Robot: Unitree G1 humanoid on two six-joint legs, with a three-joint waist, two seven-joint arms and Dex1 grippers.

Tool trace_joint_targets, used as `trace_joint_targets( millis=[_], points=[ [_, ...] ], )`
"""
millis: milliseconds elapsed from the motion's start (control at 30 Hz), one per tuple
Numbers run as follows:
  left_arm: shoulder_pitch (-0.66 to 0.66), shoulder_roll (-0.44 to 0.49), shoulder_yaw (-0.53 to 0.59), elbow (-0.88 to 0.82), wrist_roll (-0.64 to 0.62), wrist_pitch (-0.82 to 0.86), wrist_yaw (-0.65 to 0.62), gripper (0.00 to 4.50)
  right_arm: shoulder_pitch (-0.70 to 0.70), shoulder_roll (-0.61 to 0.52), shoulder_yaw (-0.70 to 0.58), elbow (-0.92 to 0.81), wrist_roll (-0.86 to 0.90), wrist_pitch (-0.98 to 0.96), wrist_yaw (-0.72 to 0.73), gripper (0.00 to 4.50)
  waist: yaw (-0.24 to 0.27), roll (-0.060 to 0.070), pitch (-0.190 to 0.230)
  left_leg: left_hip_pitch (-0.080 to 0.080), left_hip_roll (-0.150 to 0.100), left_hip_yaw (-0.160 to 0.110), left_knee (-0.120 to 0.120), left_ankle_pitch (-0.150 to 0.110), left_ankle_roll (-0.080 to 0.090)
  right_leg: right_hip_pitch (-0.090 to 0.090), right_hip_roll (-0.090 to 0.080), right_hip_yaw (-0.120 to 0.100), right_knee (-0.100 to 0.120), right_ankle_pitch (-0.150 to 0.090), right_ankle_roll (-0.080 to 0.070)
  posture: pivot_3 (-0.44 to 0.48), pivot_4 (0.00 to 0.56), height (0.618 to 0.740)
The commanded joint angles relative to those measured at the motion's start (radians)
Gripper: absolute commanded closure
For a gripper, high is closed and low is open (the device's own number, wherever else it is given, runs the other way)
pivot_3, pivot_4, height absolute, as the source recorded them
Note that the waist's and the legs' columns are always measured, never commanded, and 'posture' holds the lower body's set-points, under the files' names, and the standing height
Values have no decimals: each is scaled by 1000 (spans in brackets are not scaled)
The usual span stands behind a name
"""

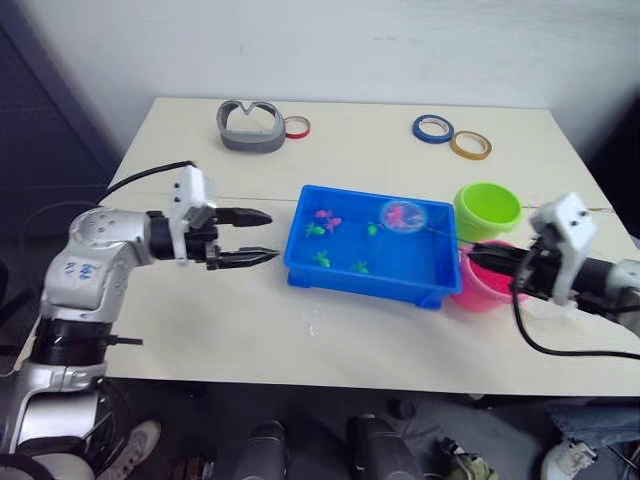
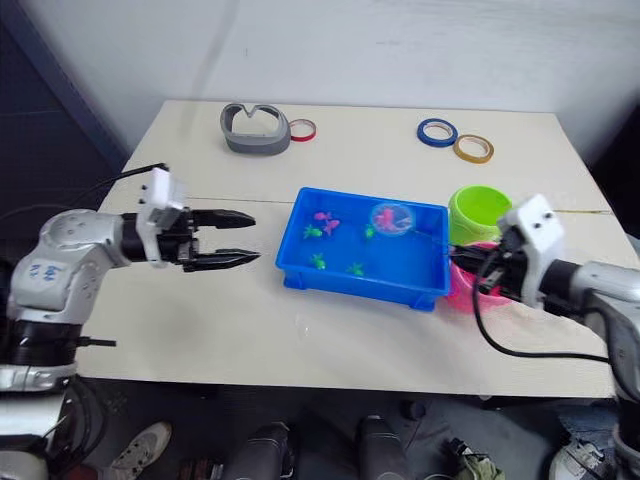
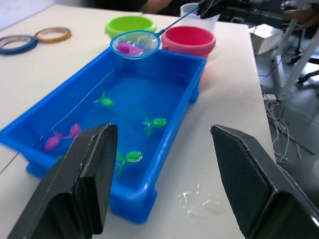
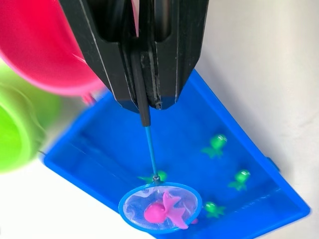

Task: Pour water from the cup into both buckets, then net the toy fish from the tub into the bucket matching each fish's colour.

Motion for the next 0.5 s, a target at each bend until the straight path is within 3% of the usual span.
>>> trace_joint_targets(
  millis=[33, 267, 500],
  points=[
    [-53, -21, -11, 35, 13, -37, -34, 1212, 91, -39, -194, -48, 20, -5, 14, 4500, 1, 0, 0, 0, 0, 0, 0, 0, 0, 0, 0, 0, 0, 0, 0, 0, 150, 740],
    [-104, -57, -38, 123, 44, -79, -85, 1212, 356, -22, -450, -100, -6, -13, 32, 4500, 10, 0, 0, 1, 0, 2, 1, 1, 2, 1, 1, 2, 1, 1, 1, 0, 150, 740],
    [-167, -107, -58, 210, 76, -125, -112, 1212, 479, -15, -421, -148, -85, -114, -20, 4500, 19, 0, 0, 2, -1, 3, 2, 2, 3, 3, 1, 4, 0, 1, 1, 0, 150, 740]
  ],
)
